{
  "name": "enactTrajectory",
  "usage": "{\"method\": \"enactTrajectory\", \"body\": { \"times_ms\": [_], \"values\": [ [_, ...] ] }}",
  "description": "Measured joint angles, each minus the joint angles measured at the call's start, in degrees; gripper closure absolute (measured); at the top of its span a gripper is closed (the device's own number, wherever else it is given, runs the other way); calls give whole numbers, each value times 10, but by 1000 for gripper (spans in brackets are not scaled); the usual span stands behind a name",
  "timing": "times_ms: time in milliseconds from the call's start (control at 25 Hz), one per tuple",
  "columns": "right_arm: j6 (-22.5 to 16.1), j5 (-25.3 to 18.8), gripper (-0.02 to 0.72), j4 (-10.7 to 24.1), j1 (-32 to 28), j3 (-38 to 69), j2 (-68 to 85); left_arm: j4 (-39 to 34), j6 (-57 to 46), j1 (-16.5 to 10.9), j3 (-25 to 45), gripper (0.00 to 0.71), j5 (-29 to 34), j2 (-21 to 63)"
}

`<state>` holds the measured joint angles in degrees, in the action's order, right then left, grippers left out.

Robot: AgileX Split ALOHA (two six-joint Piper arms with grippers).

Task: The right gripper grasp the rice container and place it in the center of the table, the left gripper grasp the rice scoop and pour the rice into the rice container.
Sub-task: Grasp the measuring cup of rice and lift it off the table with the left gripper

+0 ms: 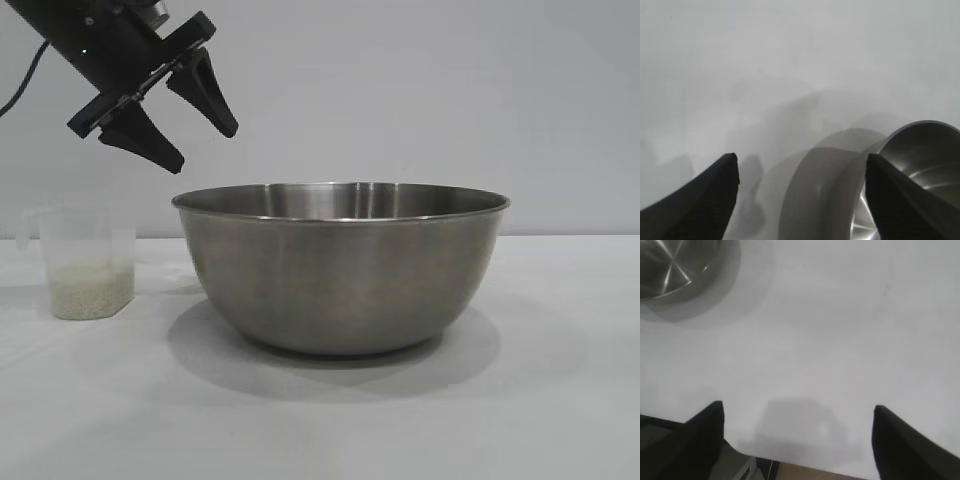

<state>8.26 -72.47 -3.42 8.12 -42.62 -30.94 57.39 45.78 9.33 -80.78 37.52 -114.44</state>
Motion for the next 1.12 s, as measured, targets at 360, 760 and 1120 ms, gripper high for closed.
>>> {"method": "enactTrajectory", "body": {
  "times_ms": [360,760,1120],
  "values": [
    [-84,-3,186,48,0,73,143,0,0,0,0,241,0,0],
    [-87,41,186,40,0,130,263,0,0,0,0,241,0,0],
    [-87,68,186,40,0,146,297,0,0,0,0,241,0,0]
  ]
}}
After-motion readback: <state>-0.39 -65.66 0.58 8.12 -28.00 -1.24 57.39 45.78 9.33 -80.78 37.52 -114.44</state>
